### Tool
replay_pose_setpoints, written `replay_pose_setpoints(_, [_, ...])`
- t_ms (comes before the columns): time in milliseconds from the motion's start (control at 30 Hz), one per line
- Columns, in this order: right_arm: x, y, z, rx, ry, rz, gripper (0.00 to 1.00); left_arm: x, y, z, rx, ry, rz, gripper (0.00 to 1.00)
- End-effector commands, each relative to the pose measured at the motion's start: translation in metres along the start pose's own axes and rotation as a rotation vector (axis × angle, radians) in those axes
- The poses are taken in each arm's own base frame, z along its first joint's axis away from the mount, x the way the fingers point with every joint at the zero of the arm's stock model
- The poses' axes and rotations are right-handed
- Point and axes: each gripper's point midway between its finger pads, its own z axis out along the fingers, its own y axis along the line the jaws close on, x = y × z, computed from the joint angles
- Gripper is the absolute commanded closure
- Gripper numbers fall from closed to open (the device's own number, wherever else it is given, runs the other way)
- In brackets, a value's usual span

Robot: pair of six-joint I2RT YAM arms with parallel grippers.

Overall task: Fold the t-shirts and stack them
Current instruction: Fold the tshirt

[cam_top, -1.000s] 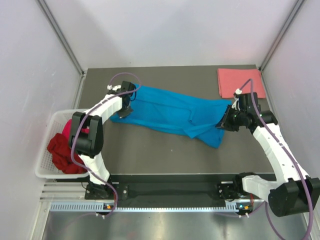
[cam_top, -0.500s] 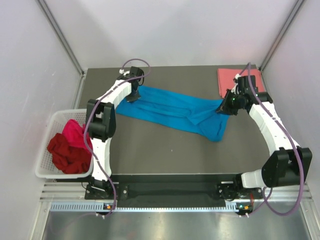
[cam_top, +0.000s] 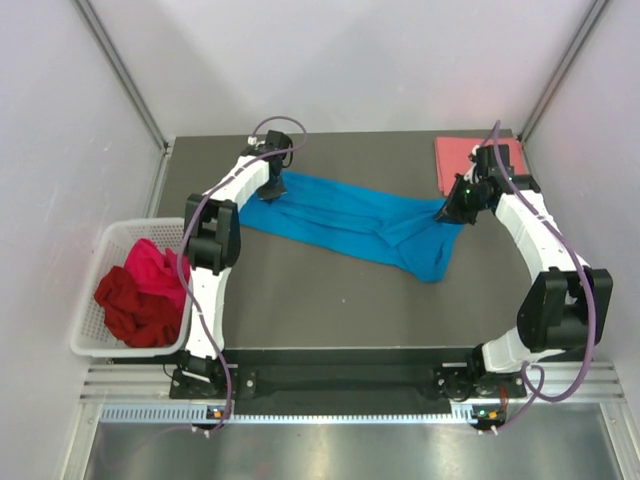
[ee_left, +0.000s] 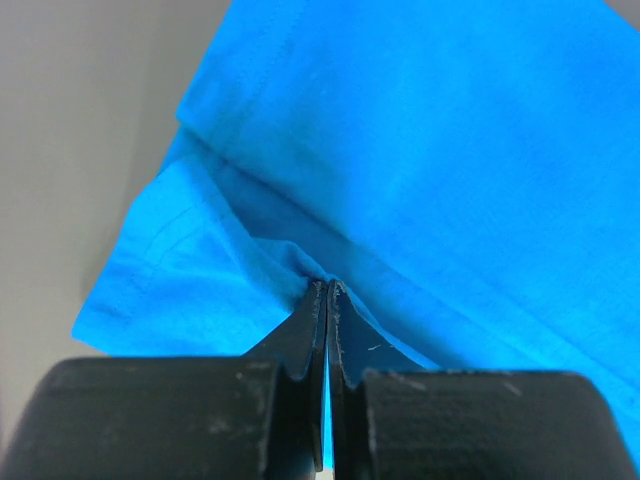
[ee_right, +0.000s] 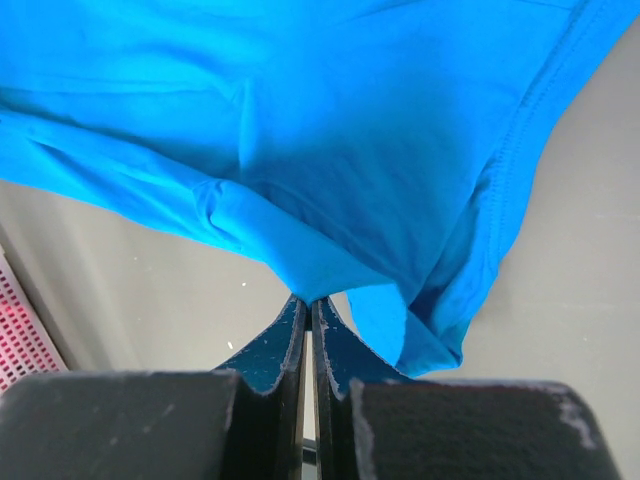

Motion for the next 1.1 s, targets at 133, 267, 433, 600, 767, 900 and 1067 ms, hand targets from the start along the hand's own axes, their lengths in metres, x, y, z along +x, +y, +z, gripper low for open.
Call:
replay_pose_setpoints(133, [-0.033, 0.005, -0.005, -0.024, -0.069, -0.018, 1.00, -0.017, -0.008, 0.000, 0.030, -0.032, -0.001, 1.00])
replay_pose_setpoints(267, [-0.042, 0.007, -0.005, -0.024, -0.081, -0.027, 1.00, -0.020, -0.008, 0.002, 0.024, -0.037, -0.011, 1.00])
replay_pose_setpoints(433, [-0.047, 0.009, 0.002, -0.029, -0.068, -0.032, 1.00, -0.020, -0.005, 0.006, 0.021, -0.032, -0.016, 1.00])
replay_pose_setpoints(600, [-0.052, 0.013, 0.011, -0.050, -0.054, -0.031, 1.00, -0.020, -0.005, 0.007, 0.017, -0.035, -0.017, 0.99])
replay_pose_setpoints(767, [-0.060, 0.014, 0.019, -0.050, -0.047, -0.037, 1.00, -0.024, -0.006, 0.005, 0.026, -0.043, -0.022, 0.99])
replay_pose_setpoints(900, [-0.065, 0.014, 0.022, -0.045, -0.048, -0.042, 1.00, -0.023, -0.008, 0.004, 0.035, -0.039, -0.024, 0.96])
replay_pose_setpoints(1067, [-0.063, 0.008, 0.031, -0.028, -0.027, -0.046, 1.00, -0.029, -0.006, -0.004, 0.035, -0.057, -0.040, 0.67])
